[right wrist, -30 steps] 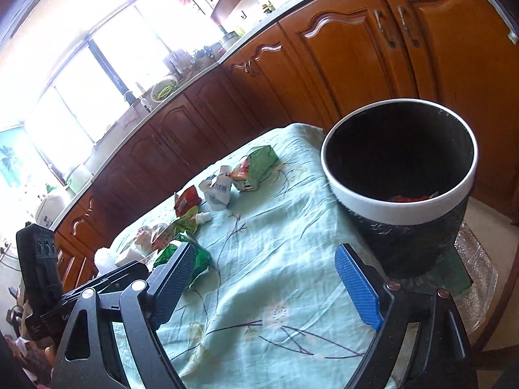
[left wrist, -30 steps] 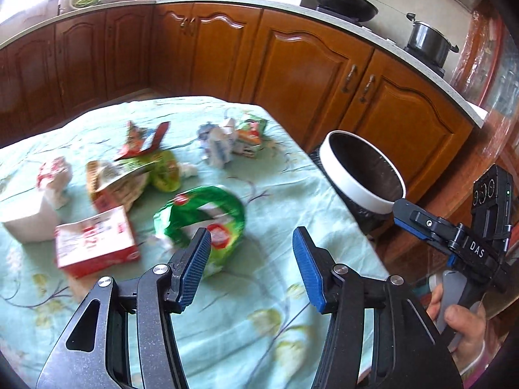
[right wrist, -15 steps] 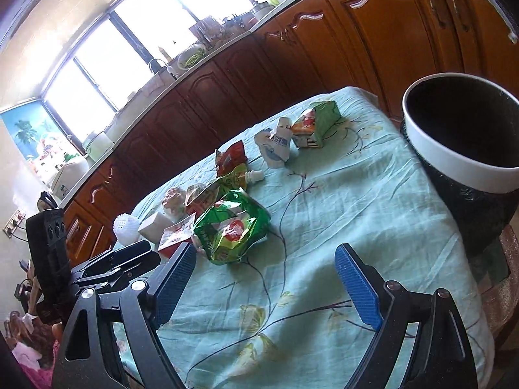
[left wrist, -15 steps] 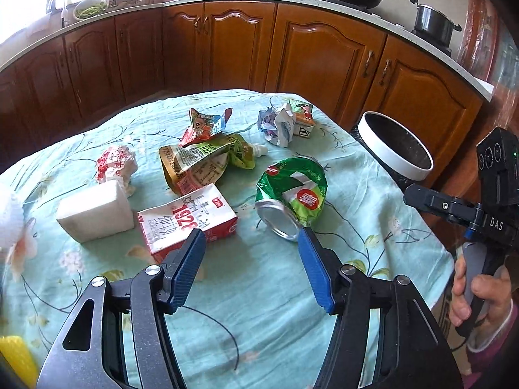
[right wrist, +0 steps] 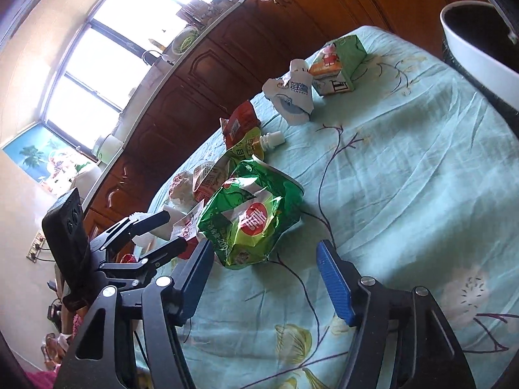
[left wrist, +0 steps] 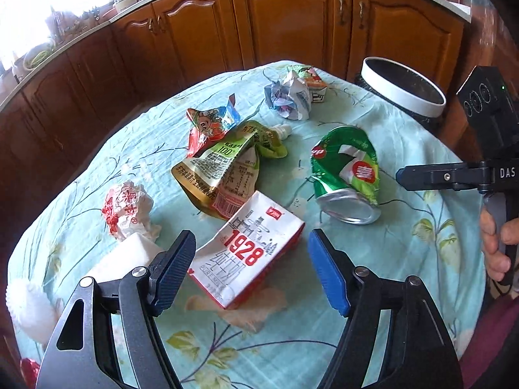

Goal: Collect trash
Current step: 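Move the right tool to the green can while the left tool approaches the milk carton, then close the right tool on the green can while the left tool grasps the white-and-red milk carton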

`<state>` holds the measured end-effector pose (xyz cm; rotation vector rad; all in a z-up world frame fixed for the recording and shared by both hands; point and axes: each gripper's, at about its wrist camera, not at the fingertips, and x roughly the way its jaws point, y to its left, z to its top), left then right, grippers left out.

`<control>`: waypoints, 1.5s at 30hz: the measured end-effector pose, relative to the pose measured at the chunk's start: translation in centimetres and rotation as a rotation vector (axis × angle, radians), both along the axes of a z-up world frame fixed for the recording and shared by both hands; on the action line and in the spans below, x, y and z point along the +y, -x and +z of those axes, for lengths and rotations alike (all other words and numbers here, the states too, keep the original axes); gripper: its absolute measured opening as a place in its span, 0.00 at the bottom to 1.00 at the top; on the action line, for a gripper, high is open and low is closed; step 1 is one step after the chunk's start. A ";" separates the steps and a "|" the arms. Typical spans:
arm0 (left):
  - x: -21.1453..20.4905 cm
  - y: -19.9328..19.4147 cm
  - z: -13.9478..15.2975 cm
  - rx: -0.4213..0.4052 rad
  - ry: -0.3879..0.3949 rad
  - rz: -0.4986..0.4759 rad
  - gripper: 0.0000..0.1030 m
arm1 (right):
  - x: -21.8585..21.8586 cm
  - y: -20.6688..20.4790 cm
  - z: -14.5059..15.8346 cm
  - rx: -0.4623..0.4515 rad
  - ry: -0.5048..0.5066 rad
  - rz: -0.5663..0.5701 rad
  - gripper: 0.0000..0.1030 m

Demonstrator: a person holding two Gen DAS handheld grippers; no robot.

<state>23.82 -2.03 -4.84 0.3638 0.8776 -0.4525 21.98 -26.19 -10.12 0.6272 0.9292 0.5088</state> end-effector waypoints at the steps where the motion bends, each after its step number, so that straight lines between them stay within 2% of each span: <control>1: 0.0 -0.4 -0.3 0.008 -0.011 -0.003 0.71 | 0.1 -0.3 -0.2 0.008 -0.011 -0.001 0.63; 6: 0.0 -1.3 -2.1 0.056 -0.052 -0.042 0.73 | 0.6 -1.6 -0.9 0.036 -0.064 -0.005 0.57; 9: -0.3 -1.3 -2.8 0.052 -0.099 -0.028 0.73 | 0.9 -2.5 -1.1 0.051 -0.078 -0.006 0.44; 10: -0.4 -1.2 -2.8 0.047 -0.100 -0.027 0.72 | 1.0 -2.6 -1.3 0.055 -0.083 -0.006 0.35; 11: -0.5 -1.0 -2.6 0.042 -0.096 -0.030 0.71 | 1.1 -2.7 -1.4 0.060 -0.088 -0.003 0.30; 13: -0.7 -0.5 -2.3 0.037 -0.090 -0.032 0.61 | 1.2 -2.7 -1.4 0.056 -0.092 -0.001 0.29; 17: -1.3 0.2 -2.2 0.036 -0.097 0.007 0.53 | 1.0 -1.9 -0.4 0.011 -0.063 -0.005 0.14; 18: -1.3 0.3 -2.1 0.039 -0.086 0.022 0.52 | 0.8 -1.7 -0.1 0.002 -0.059 -0.003 0.13; 19: -1.2 0.4 -1.9 0.051 -0.060 0.033 0.51 | 0.6 -1.5 0.2 -0.009 -0.053 -0.002 0.06; 23: -1.9 1.0 -1.1 0.088 0.040 0.047 0.45 | -0.3 -0.8 1.1 -0.044 -0.021 0.001 0.06; 26: -2.8 1.7 -1.3 0.100 0.065 0.070 0.43 | -0.7 -1.0 0.6 -0.023 -0.062 0.025 0.06; 28: -3.2 2.0 -1.4 0.102 0.072 0.089 0.43 | -0.4 -1.2 0.3 -0.015 -0.048 0.039 0.06; 29: -3.2 2.2 -1.3 0.105 0.075 0.094 0.43 | -0.3 -1.3 0.1 -0.005 -0.048 0.048 0.12; 31: -3.0 2.6 -1.2 0.115 0.085 0.109 0.43 | 0.1 -1.6 -0.4 0.019 -0.063 0.058 0.12; 33: -2.5 2.9 -1.3 0.134 0.108 0.124 0.43 | 0.6 -1.8 -0.7 0.037 -0.069 0.070 0.17; 35: -1.9 3.3 -1.3 0.140 0.120 0.140 0.43 | 1.0 -2.1 -1.2 0.065 -0.093 0.081 0.33; 37: -1.5 3.5 -1.3 0.146 0.142 0.153 0.43 | 1.4 -2.4 -1.7 0.082 -0.110 0.094 0.38; 45: -2.1 3.5 -1.3 0.159 0.180 0.120 0.43 | 2.3 -3.4 -2.1 0.095 -0.167 0.117 0.37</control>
